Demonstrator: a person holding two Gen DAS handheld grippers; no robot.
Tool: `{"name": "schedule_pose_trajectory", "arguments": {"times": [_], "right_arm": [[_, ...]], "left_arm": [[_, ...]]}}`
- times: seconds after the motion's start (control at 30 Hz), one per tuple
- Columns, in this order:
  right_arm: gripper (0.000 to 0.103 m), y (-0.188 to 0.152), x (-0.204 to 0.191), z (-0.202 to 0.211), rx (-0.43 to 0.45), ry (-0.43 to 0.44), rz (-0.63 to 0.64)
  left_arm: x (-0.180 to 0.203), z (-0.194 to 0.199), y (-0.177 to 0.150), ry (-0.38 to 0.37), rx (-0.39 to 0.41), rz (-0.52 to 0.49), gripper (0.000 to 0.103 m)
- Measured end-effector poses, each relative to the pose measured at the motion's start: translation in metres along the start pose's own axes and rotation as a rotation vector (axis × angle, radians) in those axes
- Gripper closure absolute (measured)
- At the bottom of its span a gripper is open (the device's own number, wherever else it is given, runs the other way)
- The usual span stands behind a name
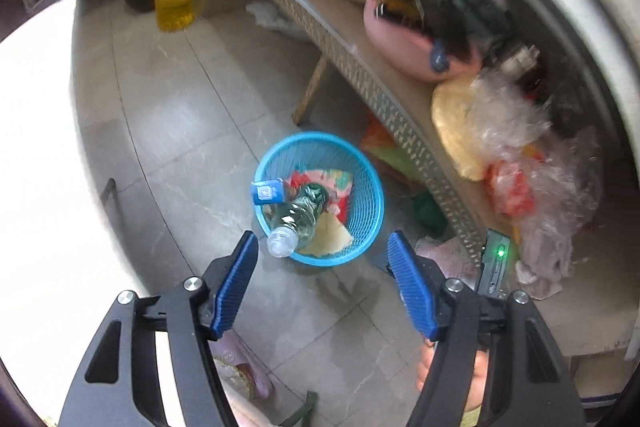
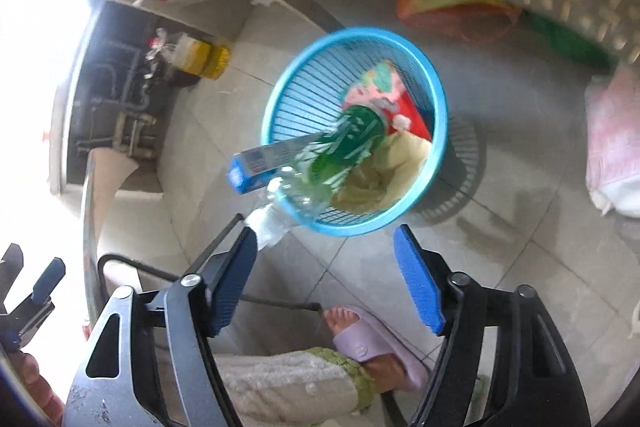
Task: Collect trash
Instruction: 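Carry box and bottle over the blue wastebasket and open both tools, then return to the table and grasp the red drink can with the right tool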
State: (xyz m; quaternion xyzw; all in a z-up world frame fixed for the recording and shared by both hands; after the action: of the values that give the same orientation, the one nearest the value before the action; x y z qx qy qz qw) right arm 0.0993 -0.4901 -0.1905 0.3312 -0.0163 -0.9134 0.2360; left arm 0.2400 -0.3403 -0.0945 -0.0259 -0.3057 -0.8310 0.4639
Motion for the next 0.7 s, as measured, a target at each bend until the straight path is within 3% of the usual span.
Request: {"name": "schedule_pose_trajectory", "arguments": {"times": [0.17, 0.33, 0.5, 0.7], "right_arm": [[0.029, -0.004, -0.048, 0.016, 0.014, 0.033, 0.154], [0.028, -0.013, -0.104, 0.035, 0.026, 0.100, 0.316], [0.023, -0.029, -0.159, 0.043, 0.023, 0.152, 0.471], [0.023, -0.056, -0.224, 0.040, -0.041, 0.209, 0.632]], "left_arm": [[-0.050, 0.078, -0.017, 0.064, 0.205, 0.078, 0.037], [-0.114, 0.161, -0.042, 0.185, 0.411, 0.121, 0.037], [-0.173, 0.224, -0.071, 0.312, 0.518, 0.138, 0.036], [-0.247, 0.277, -0.100, 0.433, 0.575, 0.201, 0.030]]}}
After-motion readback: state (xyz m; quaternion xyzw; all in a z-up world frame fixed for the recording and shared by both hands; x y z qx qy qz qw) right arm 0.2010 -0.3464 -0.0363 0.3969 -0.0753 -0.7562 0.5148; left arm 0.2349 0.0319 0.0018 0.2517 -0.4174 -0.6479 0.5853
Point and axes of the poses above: each gripper's, at about its wrist camera, not at the fingertips, and z roughly against the way its jaws point, x to its right, y to its top, the point moved 6 cm from there along -z, roughly the way its jaws point, and after that the axes turned 8 degrees about x, right-handed, at the moved point
